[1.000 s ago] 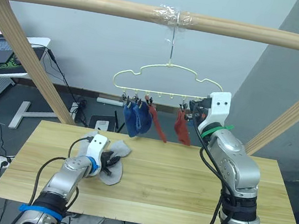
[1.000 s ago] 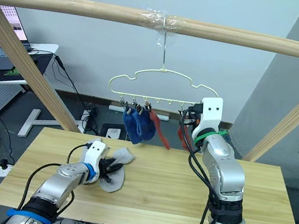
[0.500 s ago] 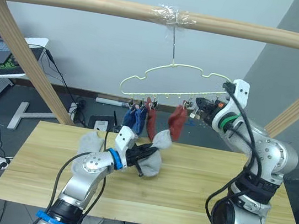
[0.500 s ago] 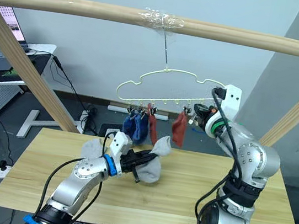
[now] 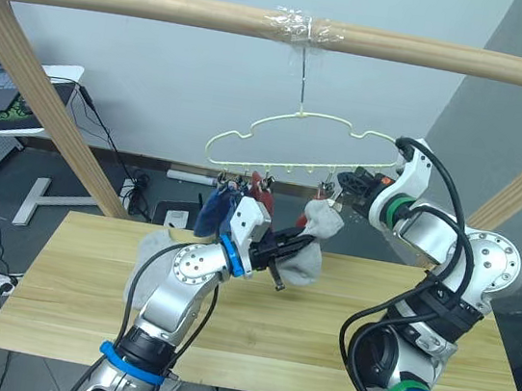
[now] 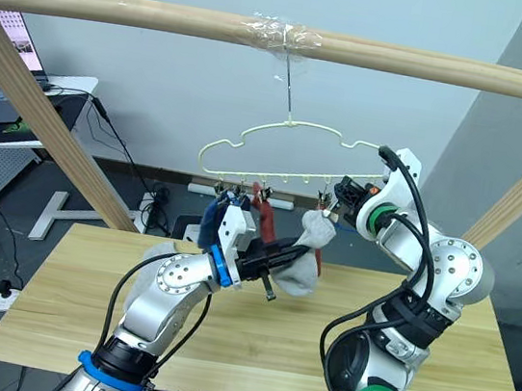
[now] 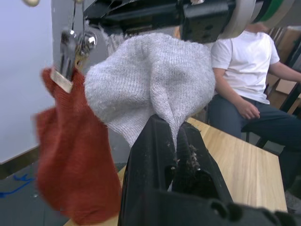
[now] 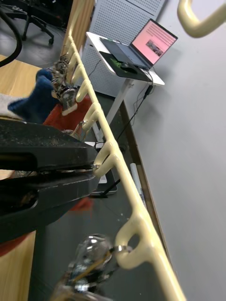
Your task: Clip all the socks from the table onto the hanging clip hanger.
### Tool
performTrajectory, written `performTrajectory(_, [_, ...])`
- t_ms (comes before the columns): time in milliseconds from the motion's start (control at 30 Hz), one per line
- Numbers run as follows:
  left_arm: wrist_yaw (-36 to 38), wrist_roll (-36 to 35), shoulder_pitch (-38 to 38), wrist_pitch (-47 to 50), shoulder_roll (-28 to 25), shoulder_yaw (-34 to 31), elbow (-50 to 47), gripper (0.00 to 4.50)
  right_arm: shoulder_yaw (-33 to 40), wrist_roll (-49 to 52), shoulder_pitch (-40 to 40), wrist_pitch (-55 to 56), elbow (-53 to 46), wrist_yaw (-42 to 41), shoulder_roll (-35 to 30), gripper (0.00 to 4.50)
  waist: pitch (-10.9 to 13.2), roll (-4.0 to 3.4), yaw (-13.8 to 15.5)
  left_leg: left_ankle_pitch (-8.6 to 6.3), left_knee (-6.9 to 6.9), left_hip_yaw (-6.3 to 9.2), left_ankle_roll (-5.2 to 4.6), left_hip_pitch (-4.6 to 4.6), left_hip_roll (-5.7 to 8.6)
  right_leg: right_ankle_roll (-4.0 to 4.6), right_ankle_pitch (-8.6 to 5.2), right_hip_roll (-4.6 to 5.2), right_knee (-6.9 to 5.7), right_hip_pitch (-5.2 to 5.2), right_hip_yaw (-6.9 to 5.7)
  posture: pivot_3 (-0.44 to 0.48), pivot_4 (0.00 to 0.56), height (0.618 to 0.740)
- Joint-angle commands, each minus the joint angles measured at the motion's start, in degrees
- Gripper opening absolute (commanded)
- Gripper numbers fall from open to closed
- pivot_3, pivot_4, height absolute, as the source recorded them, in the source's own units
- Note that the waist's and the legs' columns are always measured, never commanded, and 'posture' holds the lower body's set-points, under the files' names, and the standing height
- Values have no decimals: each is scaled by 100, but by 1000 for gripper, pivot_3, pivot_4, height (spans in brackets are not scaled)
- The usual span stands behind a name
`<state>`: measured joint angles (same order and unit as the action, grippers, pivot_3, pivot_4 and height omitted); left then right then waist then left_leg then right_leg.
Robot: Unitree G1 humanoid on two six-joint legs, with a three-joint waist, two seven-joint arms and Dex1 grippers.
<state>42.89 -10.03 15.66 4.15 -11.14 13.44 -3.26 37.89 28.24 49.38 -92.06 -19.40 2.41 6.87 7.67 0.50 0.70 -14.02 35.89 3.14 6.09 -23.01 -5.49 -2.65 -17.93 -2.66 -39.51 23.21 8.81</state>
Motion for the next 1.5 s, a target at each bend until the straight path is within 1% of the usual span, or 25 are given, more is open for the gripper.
performTrajectory(33, [67,-47,8,-81,-29,61,-63,14,239,-18,215,-44,21,154,79,0,0,0,-2,0,0,0,0,1,0,0,0,0,0,0,0,81,116,740])
performTrajectory(100, [149,-86,-47,-69,-63,84,-69,14,337,17,282,-44,63,209,111,0,0,0,-3,0,0,0,0,1,0,0,0,0,-2,0,-1,81,116,740])
performTrajectory(400, [90,15,47,-244,19,110,53,14,312,213,271,-44,60,361,126,0,0,0,-3,0,-1,0,0,1,0,0,0,0,-1,0,-1,74,110,740])
performTrajectory(733, [-84,80,407,-462,238,107,382,14,182,506,22,-44,-66,571,229,0,0,0,-15,0,-1,0,0,0,0,0,0,0,0,0,0,73,108,740])
performTrajectory(1033, [106,112,424,-465,237,274,429,14,305,762,152,-44,-12,816,392,0,0,0,-31,0,-1,0,0,-1,0,0,0,0,-1,0,0,73,103,740])
performTrajectory(1233, [100,251,486,-523,190,287,575,14,365,935,178,-44,71,973,344,0,0,0,-48,0,-1,0,0,0,0,0,0,0,-1,0,0,70,103,740])
performTrajectory(1500, [-131,287,802,-612,332,151,739,14,190,1112,40,-44,53,1003,218,0,0,0,-58,0,-1,1,0,-1,0,0,0,0,-2,0,-1,71,102,740])
